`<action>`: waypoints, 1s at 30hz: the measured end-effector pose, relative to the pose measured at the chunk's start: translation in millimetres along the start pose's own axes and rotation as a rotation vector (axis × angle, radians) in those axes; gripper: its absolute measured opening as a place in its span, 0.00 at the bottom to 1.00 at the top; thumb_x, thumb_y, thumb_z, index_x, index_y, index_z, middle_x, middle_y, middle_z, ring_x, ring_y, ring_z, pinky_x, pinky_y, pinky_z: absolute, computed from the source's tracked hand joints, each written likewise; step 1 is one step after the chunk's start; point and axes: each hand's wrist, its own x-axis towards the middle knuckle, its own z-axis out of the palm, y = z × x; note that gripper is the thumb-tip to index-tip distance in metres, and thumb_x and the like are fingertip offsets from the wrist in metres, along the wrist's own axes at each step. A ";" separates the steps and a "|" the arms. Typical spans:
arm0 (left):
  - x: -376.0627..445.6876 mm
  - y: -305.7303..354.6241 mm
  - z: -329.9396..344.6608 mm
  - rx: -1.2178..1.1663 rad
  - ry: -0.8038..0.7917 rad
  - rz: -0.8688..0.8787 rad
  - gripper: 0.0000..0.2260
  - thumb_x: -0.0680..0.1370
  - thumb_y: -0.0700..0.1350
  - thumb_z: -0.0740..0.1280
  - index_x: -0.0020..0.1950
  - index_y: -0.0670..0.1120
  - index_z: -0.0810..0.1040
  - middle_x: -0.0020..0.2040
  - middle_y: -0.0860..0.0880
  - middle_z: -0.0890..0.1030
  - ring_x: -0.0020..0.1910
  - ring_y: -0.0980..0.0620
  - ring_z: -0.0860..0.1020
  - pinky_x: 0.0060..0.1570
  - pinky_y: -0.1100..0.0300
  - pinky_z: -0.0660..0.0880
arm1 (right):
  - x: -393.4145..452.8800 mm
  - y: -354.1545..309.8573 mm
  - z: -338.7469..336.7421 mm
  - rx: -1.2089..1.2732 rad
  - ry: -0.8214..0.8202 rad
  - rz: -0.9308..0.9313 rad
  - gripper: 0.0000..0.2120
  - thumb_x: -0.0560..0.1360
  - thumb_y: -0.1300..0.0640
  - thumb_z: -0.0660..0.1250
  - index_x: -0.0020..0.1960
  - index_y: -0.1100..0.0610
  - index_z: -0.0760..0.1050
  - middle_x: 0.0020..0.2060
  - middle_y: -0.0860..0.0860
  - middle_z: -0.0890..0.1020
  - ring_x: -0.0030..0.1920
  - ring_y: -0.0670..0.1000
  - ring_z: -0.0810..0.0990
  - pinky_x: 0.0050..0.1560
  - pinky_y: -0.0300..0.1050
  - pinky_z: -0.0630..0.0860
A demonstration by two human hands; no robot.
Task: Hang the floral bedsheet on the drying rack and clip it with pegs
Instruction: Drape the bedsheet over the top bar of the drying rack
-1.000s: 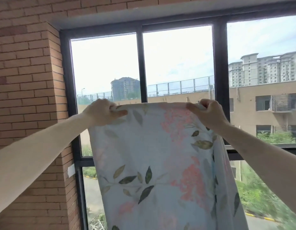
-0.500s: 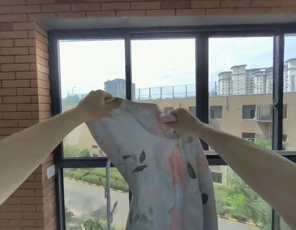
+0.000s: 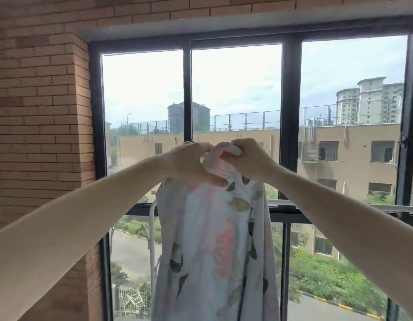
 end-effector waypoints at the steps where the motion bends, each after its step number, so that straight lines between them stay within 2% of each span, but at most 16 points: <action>1: 3.7 2.2 7.5 0.029 -0.035 -0.008 0.19 0.72 0.62 0.75 0.57 0.53 0.81 0.50 0.57 0.82 0.49 0.55 0.79 0.47 0.61 0.72 | -5.8 -1.5 -4.9 0.003 0.012 0.000 0.08 0.80 0.54 0.71 0.41 0.47 0.82 0.26 0.46 0.81 0.20 0.50 0.76 0.21 0.43 0.69; 2: 5.6 1.2 12.2 0.040 -0.011 0.004 0.10 0.76 0.56 0.74 0.45 0.50 0.81 0.40 0.55 0.81 0.40 0.55 0.78 0.40 0.62 0.70 | -11.7 -0.3 -9.6 0.000 0.021 0.003 0.10 0.79 0.54 0.72 0.39 0.47 0.81 0.25 0.44 0.79 0.20 0.49 0.76 0.21 0.42 0.69; 3: 6.5 -2.5 12.3 0.013 0.022 0.003 0.13 0.78 0.51 0.72 0.36 0.49 0.77 0.32 0.54 0.77 0.33 0.58 0.75 0.36 0.63 0.67 | -17.9 2.7 -14.0 -0.004 0.020 0.014 0.10 0.79 0.52 0.72 0.38 0.48 0.79 0.24 0.43 0.78 0.21 0.49 0.76 0.21 0.42 0.69; 4: 5.6 -6.3 10.2 -0.030 0.057 -0.001 0.17 0.80 0.49 0.71 0.32 0.47 0.74 0.28 0.54 0.73 0.28 0.61 0.71 0.34 0.66 0.65 | -24.9 7.3 -19.0 -0.002 0.008 0.035 0.11 0.78 0.51 0.73 0.38 0.49 0.78 0.24 0.44 0.78 0.22 0.50 0.78 0.21 0.42 0.71; 6: -0.3 -9.1 3.4 -0.115 0.127 0.000 0.20 0.80 0.48 0.71 0.31 0.45 0.70 0.26 0.53 0.67 0.24 0.61 0.66 0.29 0.70 0.63 | -41.6 18.7 -29.0 0.013 -0.062 0.094 0.12 0.78 0.48 0.74 0.40 0.53 0.78 0.27 0.46 0.79 0.25 0.52 0.82 0.24 0.41 0.75; 9: -6.3 8.5 -2.4 -0.107 0.177 0.014 0.21 0.80 0.51 0.71 0.32 0.42 0.72 0.27 0.50 0.67 0.24 0.60 0.66 0.28 0.71 0.63 | -65.7 36.2 -30.1 0.010 -0.168 0.160 0.10 0.78 0.46 0.73 0.46 0.52 0.81 0.29 0.49 0.83 0.30 0.49 0.85 0.31 0.41 0.78; 11: -9.9 20.7 -3.5 -0.091 0.165 0.036 0.22 0.78 0.56 0.72 0.34 0.40 0.75 0.28 0.50 0.71 0.26 0.60 0.67 0.29 0.70 0.65 | -77.4 43.3 -27.5 0.038 -0.170 0.190 0.11 0.79 0.45 0.71 0.48 0.53 0.82 0.27 0.49 0.83 0.29 0.50 0.84 0.32 0.43 0.77; 13: -22.8 21.9 -9.1 -0.012 0.134 0.025 0.22 0.71 0.65 0.75 0.39 0.46 0.80 0.33 0.54 0.77 0.31 0.60 0.73 0.34 0.66 0.70 | -87.0 49.3 -36.0 0.089 -0.079 0.230 0.13 0.80 0.47 0.71 0.48 0.57 0.84 0.26 0.49 0.80 0.27 0.52 0.82 0.29 0.42 0.75; 15: -43.8 8.1 -19.2 0.174 0.039 -0.062 0.24 0.63 0.72 0.76 0.47 0.55 0.79 0.41 0.58 0.80 0.40 0.60 0.78 0.39 0.61 0.73 | -93.2 57.7 -53.8 0.119 0.044 0.275 0.15 0.80 0.47 0.71 0.45 0.59 0.83 0.26 0.52 0.79 0.27 0.55 0.81 0.27 0.41 0.74; 17: -64.0 -13.6 -29.0 0.403 -0.059 -0.151 0.25 0.63 0.73 0.76 0.50 0.59 0.75 0.45 0.60 0.78 0.44 0.58 0.78 0.39 0.58 0.69 | -99.1 64.6 -71.2 0.120 0.112 0.303 0.17 0.79 0.46 0.71 0.43 0.60 0.83 0.25 0.53 0.79 0.26 0.57 0.81 0.27 0.41 0.75; 19: -75.7 -36.7 -33.5 0.482 -0.057 -0.189 0.25 0.64 0.75 0.73 0.47 0.59 0.74 0.45 0.60 0.77 0.46 0.55 0.77 0.40 0.57 0.68 | -101.6 63.8 -77.6 0.087 0.109 0.302 0.19 0.79 0.45 0.72 0.40 0.61 0.81 0.24 0.53 0.79 0.24 0.56 0.81 0.27 0.40 0.77; 22: -77.5 -56.6 -39.1 0.252 -0.039 -0.318 0.27 0.64 0.76 0.71 0.39 0.52 0.80 0.34 0.57 0.80 0.36 0.54 0.79 0.36 0.58 0.72 | -96.7 57.7 -76.3 0.052 0.086 0.266 0.20 0.78 0.45 0.73 0.38 0.61 0.79 0.23 0.52 0.79 0.22 0.53 0.81 0.26 0.38 0.76; 24: -82.5 -62.6 -47.9 0.073 -0.043 -0.394 0.32 0.66 0.75 0.71 0.35 0.45 0.76 0.28 0.53 0.73 0.27 0.53 0.71 0.33 0.57 0.67 | -92.2 53.6 -75.7 0.034 0.098 0.247 0.18 0.78 0.46 0.72 0.36 0.57 0.79 0.22 0.51 0.78 0.22 0.51 0.80 0.24 0.35 0.73; 25: -83.5 -63.9 -50.9 0.007 -0.035 -0.410 0.32 0.68 0.74 0.71 0.34 0.44 0.72 0.28 0.52 0.69 0.26 0.53 0.67 0.32 0.57 0.64 | -92.2 54.4 -78.1 0.018 0.104 0.236 0.18 0.78 0.46 0.72 0.35 0.55 0.79 0.22 0.51 0.79 0.22 0.51 0.80 0.24 0.34 0.72; 28: -90.6 -70.1 -62.6 -0.128 0.148 -0.403 0.29 0.76 0.68 0.69 0.31 0.49 0.61 0.26 0.54 0.62 0.24 0.53 0.61 0.32 0.57 0.58 | -92.4 55.7 -77.8 -0.054 0.061 0.218 0.16 0.76 0.42 0.74 0.39 0.54 0.82 0.24 0.49 0.82 0.24 0.50 0.82 0.26 0.36 0.74; 30: -89.8 -70.9 -66.4 -0.167 0.288 -0.378 0.28 0.79 0.62 0.69 0.29 0.50 0.60 0.22 0.56 0.61 0.21 0.55 0.61 0.30 0.58 0.58 | -92.7 58.0 -75.5 -0.095 -0.015 0.258 0.20 0.73 0.37 0.74 0.42 0.55 0.84 0.27 0.50 0.84 0.27 0.50 0.82 0.30 0.41 0.77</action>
